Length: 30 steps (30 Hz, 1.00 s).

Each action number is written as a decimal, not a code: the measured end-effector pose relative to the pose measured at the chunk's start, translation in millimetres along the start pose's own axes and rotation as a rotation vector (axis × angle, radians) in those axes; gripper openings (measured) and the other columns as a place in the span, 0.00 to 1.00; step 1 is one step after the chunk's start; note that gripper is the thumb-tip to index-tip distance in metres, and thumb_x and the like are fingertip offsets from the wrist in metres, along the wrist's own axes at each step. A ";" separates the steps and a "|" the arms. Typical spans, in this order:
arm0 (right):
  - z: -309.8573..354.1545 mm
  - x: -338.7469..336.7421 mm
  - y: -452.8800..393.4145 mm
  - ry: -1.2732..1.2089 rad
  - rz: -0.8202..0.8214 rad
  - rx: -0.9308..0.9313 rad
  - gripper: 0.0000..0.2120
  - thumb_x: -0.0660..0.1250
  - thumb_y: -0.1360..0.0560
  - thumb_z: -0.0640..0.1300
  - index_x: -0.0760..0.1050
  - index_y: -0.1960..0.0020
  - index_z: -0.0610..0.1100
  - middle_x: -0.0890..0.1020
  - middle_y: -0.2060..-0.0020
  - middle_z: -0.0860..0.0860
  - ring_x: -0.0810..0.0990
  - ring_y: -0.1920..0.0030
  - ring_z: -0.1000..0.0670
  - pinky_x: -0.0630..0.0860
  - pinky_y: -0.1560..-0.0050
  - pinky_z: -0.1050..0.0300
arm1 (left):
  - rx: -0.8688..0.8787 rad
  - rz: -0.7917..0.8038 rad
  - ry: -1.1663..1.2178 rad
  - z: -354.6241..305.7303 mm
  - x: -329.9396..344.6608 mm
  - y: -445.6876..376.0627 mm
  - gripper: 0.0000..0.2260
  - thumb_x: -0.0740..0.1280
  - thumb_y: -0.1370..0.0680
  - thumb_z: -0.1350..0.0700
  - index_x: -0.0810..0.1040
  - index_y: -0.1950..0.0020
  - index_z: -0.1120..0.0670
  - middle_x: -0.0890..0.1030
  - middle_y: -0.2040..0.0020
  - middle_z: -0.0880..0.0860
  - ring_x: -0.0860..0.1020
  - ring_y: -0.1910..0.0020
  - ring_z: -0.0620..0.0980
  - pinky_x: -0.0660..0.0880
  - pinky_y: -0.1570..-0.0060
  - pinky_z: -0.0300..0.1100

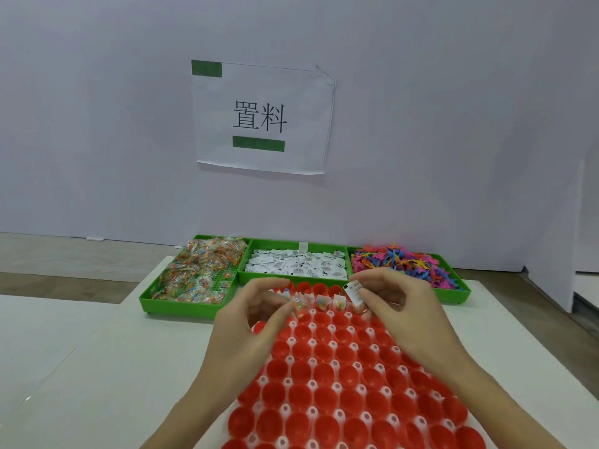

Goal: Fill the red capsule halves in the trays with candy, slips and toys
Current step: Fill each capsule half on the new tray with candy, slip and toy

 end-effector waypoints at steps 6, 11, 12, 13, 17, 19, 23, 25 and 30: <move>12.1 11.7 41.4 -0.153 -0.008 0.042 0.09 0.75 0.24 0.39 0.85 0.50 0.53 0.87 0.60 0.52 0.87 0.64 0.51 0.83 0.59 0.59 | 0.069 0.172 0.006 -21.0 28.1 20.5 0.06 0.78 0.27 0.54 0.86 0.51 0.48 0.87 0.57 0.50 0.86 0.56 0.51 0.82 0.53 0.43; 14.3 18.5 48.5 -0.114 0.094 0.038 0.09 0.72 0.22 0.41 0.86 0.51 0.55 0.87 0.59 0.54 0.87 0.61 0.52 0.81 0.57 0.63 | 0.107 0.102 -0.098 -21.8 29.6 25.2 0.05 0.79 0.27 0.58 0.87 0.55 0.48 0.87 0.58 0.48 0.85 0.58 0.49 0.82 0.55 0.44; 13.4 17.7 48.8 -0.102 0.094 0.047 0.09 0.72 0.22 0.41 0.85 0.51 0.56 0.87 0.59 0.55 0.87 0.61 0.52 0.81 0.57 0.64 | 0.109 0.090 -0.108 -22.0 30.0 25.6 0.06 0.79 0.27 0.58 0.87 0.55 0.48 0.87 0.58 0.48 0.85 0.58 0.49 0.82 0.56 0.44; 12.2 16.9 49.4 -0.097 0.092 0.058 0.09 0.72 0.22 0.42 0.85 0.51 0.56 0.87 0.60 0.55 0.86 0.61 0.53 0.81 0.57 0.64 | 0.112 0.080 -0.119 -22.2 30.5 26.0 0.06 0.79 0.27 0.59 0.87 0.55 0.48 0.87 0.58 0.48 0.85 0.58 0.49 0.82 0.56 0.43; 10.2 19.6 51.6 -0.143 0.108 0.094 0.05 0.72 0.22 0.48 0.85 0.50 0.56 0.87 0.58 0.55 0.87 0.59 0.52 0.82 0.55 0.60 | 0.091 0.030 -0.112 -22.3 30.1 26.4 0.08 0.78 0.28 0.59 0.87 0.54 0.47 0.87 0.59 0.48 0.85 0.59 0.49 0.82 0.57 0.39; 10.3 21.7 52.4 -0.147 0.107 0.093 0.05 0.74 0.23 0.47 0.84 0.50 0.56 0.87 0.57 0.55 0.86 0.57 0.52 0.83 0.53 0.59 | 0.074 0.020 -0.097 -22.6 30.6 26.1 0.08 0.78 0.28 0.60 0.87 0.53 0.47 0.86 0.58 0.50 0.85 0.58 0.51 0.81 0.57 0.39; 11.5 20.4 53.2 -0.159 0.101 0.088 0.07 0.75 0.24 0.42 0.85 0.51 0.54 0.87 0.58 0.54 0.87 0.57 0.52 0.83 0.54 0.60 | -0.073 0.112 0.079 -22.2 33.7 25.3 0.09 0.78 0.28 0.57 0.86 0.50 0.47 0.87 0.55 0.53 0.86 0.55 0.51 0.83 0.53 0.43; 13.4 19.3 54.0 -0.158 0.108 0.084 0.08 0.75 0.24 0.41 0.84 0.52 0.55 0.87 0.59 0.53 0.87 0.58 0.52 0.82 0.55 0.61 | -0.119 0.175 0.127 -23.2 34.6 25.8 0.10 0.79 0.29 0.55 0.87 0.49 0.46 0.87 0.56 0.55 0.87 0.56 0.52 0.84 0.52 0.45; 19.9 19.0 43.8 -0.101 0.239 0.094 0.03 0.74 0.23 0.45 0.84 0.51 0.53 0.87 0.58 0.52 0.87 0.57 0.51 0.83 0.54 0.59 | -0.132 0.197 0.110 -22.3 30.2 24.1 0.07 0.79 0.29 0.56 0.88 0.53 0.48 0.88 0.58 0.54 0.87 0.58 0.52 0.84 0.53 0.43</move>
Point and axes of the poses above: each hand's wrist, its own y-axis away from the middle knuckle, its own x-axis out of the palm, z = x × y, the point moved 4 cm from there along -y, towards the middle knuckle
